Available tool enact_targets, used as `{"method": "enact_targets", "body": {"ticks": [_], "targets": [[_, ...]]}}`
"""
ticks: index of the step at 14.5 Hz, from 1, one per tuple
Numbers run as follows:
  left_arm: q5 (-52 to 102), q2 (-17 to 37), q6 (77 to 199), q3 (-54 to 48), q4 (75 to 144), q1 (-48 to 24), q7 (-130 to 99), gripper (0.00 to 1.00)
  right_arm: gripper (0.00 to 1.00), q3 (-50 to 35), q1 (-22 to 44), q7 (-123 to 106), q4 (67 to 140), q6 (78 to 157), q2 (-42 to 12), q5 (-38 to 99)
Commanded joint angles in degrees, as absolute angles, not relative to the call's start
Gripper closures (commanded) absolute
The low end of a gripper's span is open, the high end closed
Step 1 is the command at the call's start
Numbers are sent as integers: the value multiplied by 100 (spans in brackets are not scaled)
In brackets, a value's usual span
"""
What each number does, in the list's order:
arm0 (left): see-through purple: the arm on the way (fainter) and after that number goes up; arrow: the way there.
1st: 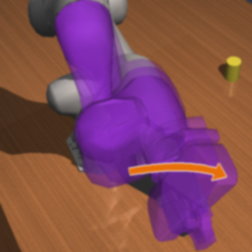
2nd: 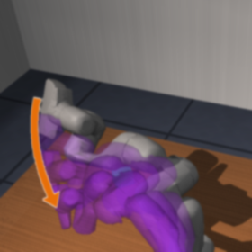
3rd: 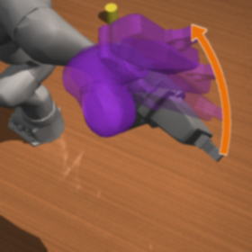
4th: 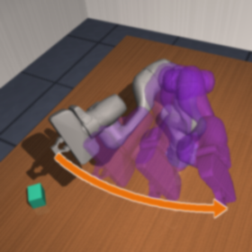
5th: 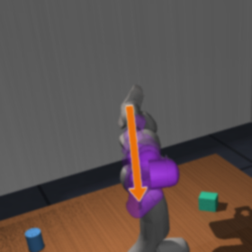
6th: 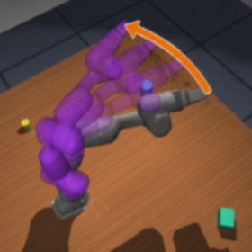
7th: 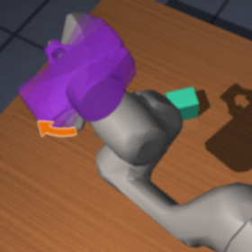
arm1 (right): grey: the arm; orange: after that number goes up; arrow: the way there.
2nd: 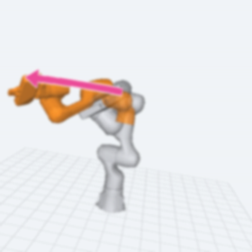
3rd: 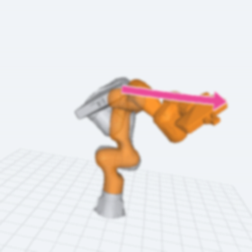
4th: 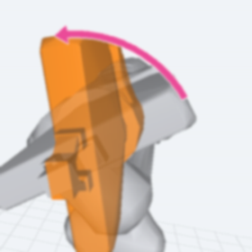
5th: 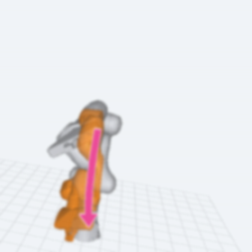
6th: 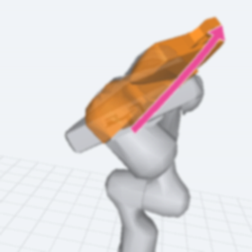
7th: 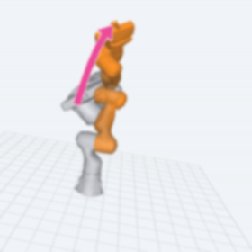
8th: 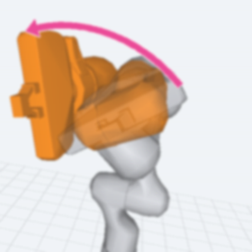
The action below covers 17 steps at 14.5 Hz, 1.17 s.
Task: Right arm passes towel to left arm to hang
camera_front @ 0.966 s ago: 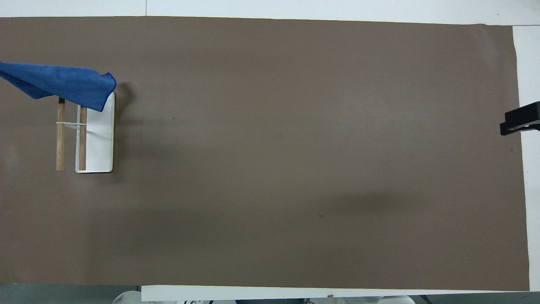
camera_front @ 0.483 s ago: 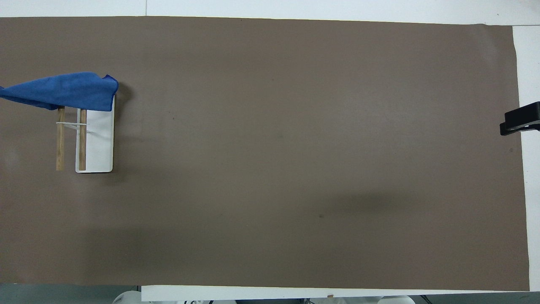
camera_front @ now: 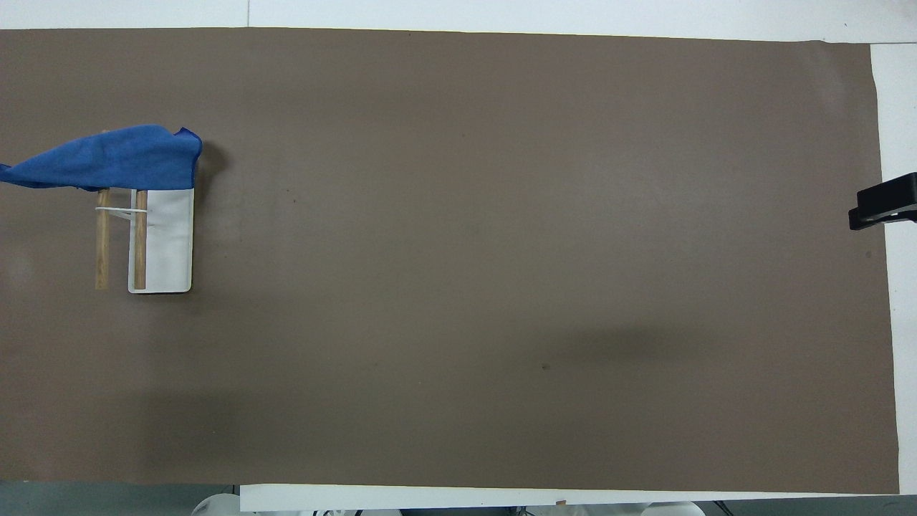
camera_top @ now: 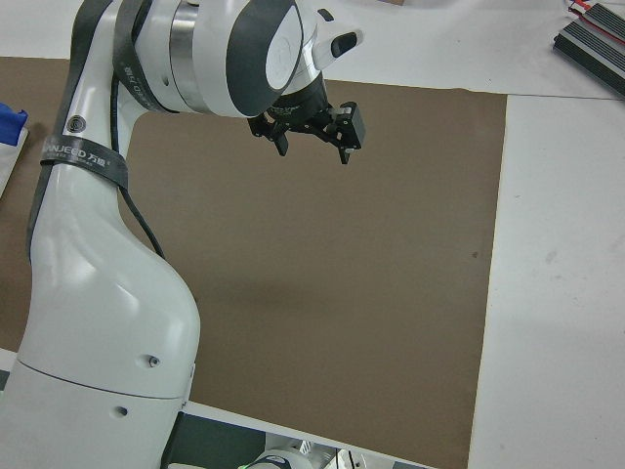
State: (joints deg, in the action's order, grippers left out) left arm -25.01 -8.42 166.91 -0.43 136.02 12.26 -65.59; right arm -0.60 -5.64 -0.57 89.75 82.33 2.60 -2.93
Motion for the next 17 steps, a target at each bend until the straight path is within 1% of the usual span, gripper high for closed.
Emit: {"method": "enact_targets", "body": {"ticks": [1,3,4,5,7,8,10,13,15,17], "targets": [[-2443,-633,16972,-88,13667,1450,-6495,83,0,-88,-624,-167,9088,8218,378,-237],[-2443,-545,16928,-79,13632,1547,-6399,32,0,-88,-624,-176,9088,8218,369,-237],[-2443,-545,16884,-62,13632,1573,-6338,3,0,-88,-624,-167,9088,8218,378,-237],[-2443,-562,16797,-62,13623,1643,-6320,0,0,-88,-624,-167,9088,8218,369,-237],[-2443,-597,16612,-62,13518,1661,-6319,0,0,-88,-624,-176,9088,8218,378,-237],[-2443,-632,16228,-70,13352,1644,-6311,0,0,-88,-624,-176,9088,8218,369,-237],[-2452,-668,15167,-114,12800,1521,-6302,0,0,-88,-624,-176,9088,8218,369,-237],[-2435,-686,13207,-141,12104,890,-5795,0,0,-97,-624,-167,9088,8218,369,-237],[-2417,-746,12344,-149,11936,468,-5564,0,0,-88,-624,-167,9088,8218,378,-237],[-2199,-904,11990,-149,11918,20,-5546,0,0,-97,-624,-176,9088,8218,369,-237]]}}
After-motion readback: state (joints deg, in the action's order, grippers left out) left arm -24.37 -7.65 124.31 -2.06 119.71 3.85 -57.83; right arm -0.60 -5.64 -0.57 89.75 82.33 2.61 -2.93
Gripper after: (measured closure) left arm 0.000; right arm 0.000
